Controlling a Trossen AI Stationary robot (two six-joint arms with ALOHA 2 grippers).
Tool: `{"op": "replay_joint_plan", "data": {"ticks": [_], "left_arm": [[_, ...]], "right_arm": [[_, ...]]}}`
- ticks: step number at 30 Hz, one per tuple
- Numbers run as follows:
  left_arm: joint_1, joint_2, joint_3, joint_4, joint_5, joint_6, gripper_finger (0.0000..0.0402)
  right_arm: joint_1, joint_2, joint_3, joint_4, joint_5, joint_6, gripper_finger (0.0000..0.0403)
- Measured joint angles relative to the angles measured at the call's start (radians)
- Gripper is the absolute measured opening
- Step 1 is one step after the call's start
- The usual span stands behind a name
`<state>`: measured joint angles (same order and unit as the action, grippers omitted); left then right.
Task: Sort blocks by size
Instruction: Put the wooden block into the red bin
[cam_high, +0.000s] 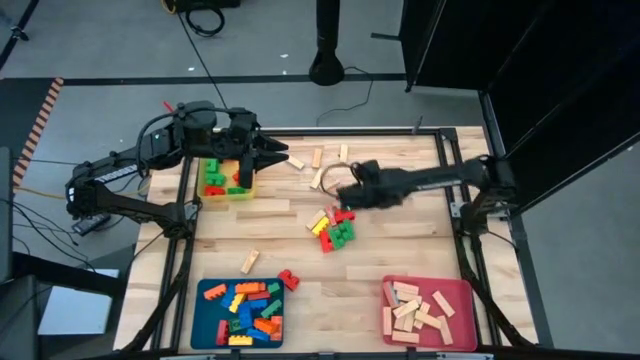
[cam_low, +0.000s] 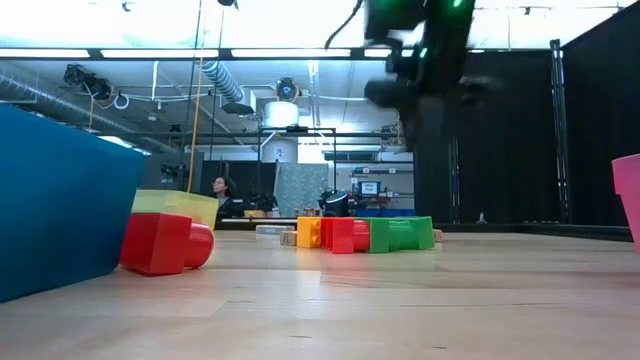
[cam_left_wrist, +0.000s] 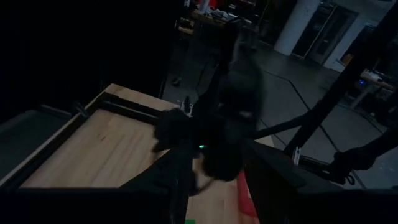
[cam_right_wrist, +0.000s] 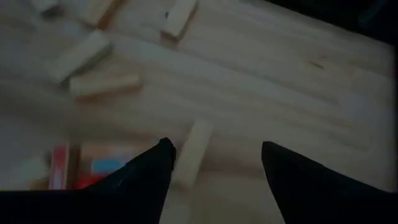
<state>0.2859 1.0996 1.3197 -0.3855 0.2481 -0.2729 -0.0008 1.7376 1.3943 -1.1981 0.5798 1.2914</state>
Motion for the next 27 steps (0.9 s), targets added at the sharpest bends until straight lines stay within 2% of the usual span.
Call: {"op": "replay_joint_plan", "data": {"ticks": [3,7,14,16,19,22,26,27], "left_arm": [[0.0,0.0,0.0,0.0,-0.01,0.0,0.0145],[0.0,0.0,0.0,0.0,-0.015,-0.001,0.0145],[0.0,0.0,0.0,0.0,-0.045,0.011,0.0145],[0.0,0.0,0.0,0.0,-0.056,0.013,0.0145],[0.002,0.0,0.0,0.002,-0.067,0.013,0.0145],[0.002,0.0,0.0,0.009,-0.071,0.013,0.0145],[0.002,0.0,0.0,0.021,-0.08,0.029,0.0145],[0.002,0.0,0.0,0.023,-0.084,0.029,0.0145]], "right_arm": [[-0.086,0.04,-0.039,0.046,0.0,-0.048,0.0265],[-0.168,0.072,-0.121,0.171,-0.097,-0.086,0.0276],[-0.232,0.103,-0.3,0.47,-0.242,-0.087,0.0284],[-0.245,0.112,-0.336,0.528,-0.304,-0.087,0.028],[-0.248,0.114,-0.372,0.571,-0.336,-0.084,0.0269],[-0.238,0.117,-0.378,0.563,-0.32,-0.074,0.0231],[-0.233,0.117,-0.378,0.533,-0.334,-0.065,0.0125],[-0.229,0.117,-0.378,0.533,-0.339,-0.077,0.0115]]}}
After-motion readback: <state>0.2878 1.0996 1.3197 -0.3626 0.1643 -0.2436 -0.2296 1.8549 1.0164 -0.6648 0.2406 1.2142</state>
